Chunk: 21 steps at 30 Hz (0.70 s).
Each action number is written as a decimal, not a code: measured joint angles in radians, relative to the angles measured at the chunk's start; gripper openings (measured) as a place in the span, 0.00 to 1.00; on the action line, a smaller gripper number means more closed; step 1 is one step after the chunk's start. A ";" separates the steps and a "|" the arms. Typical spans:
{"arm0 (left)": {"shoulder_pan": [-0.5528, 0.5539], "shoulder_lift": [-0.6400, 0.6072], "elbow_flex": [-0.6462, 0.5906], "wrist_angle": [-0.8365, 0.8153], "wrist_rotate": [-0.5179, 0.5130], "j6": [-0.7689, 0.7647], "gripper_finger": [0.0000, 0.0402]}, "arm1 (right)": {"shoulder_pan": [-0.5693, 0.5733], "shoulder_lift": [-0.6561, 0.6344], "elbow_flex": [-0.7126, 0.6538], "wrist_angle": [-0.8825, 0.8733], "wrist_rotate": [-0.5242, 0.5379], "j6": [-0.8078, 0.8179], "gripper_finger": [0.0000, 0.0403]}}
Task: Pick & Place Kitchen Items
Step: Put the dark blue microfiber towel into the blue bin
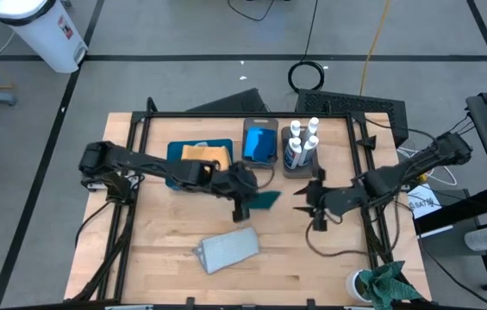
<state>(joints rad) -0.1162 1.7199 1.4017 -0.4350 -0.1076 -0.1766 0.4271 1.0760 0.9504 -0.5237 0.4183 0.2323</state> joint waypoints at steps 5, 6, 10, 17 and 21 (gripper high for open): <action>0.043 -0.136 -0.047 -0.053 -0.033 0.045 0.02 | 0.000 -0.106 0.000 -0.164 0.006 0.167 0.50; 0.052 -0.172 -0.072 -0.052 -0.041 0.052 0.02 | 0.000 -0.120 0.000 -0.177 0.013 0.182 0.50; 0.108 -0.317 -0.236 0.006 -0.028 0.050 0.02 | 0.000 -0.140 0.000 -0.201 0.082 0.201 0.49; 0.327 -0.557 -0.563 0.090 0.186 -0.033 0.02 | -0.001 -0.112 -0.001 -0.188 0.136 0.166 0.46; 0.508 -0.634 -0.674 0.087 0.303 -0.043 0.02 | -0.016 -0.087 -0.001 -0.148 0.135 0.124 0.45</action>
<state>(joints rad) 0.3919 1.0858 0.7279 -0.3479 0.1949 -0.2200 0.4108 0.9894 0.9497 -0.6714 0.5530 0.3567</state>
